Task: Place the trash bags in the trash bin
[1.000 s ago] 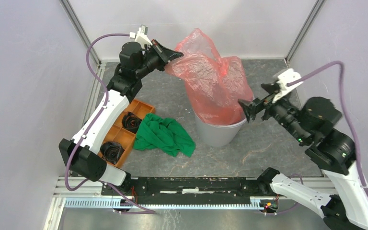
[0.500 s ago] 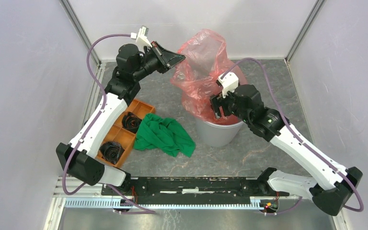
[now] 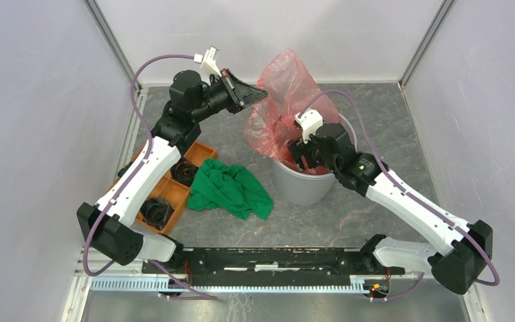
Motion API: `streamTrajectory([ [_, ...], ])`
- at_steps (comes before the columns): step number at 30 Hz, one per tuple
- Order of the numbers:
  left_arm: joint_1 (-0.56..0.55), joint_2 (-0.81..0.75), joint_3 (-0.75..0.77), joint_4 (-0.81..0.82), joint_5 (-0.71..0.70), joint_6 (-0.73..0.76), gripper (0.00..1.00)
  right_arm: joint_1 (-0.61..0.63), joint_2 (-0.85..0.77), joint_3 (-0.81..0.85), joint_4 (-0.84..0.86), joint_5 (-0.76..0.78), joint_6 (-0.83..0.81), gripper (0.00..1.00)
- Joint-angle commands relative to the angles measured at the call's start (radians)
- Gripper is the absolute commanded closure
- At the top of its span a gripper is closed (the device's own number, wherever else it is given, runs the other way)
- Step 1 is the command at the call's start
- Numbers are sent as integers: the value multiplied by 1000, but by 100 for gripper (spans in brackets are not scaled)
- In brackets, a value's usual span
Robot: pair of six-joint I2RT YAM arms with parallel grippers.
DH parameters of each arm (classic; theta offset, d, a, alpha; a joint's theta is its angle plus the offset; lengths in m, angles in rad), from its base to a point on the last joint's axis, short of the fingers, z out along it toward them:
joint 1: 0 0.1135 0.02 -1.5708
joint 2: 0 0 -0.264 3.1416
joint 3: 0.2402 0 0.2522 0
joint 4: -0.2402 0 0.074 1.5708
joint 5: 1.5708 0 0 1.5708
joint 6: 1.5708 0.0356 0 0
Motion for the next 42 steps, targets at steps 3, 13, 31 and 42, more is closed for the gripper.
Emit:
streamTrajectory([
  [3,1,-76,4,-97,-61,131,98,3,27,-42,121,-308,56,21],
  [13,2,-140,-30,-182,-112,213,98,6,-6,-14,169,-435,111,19],
  [31,-11,-141,-168,155,95,-21,98,6,-248,237,-138,3,75,2],
  [42,-53,-136,-207,194,58,-93,98,5,-78,197,288,-137,442,6],
])
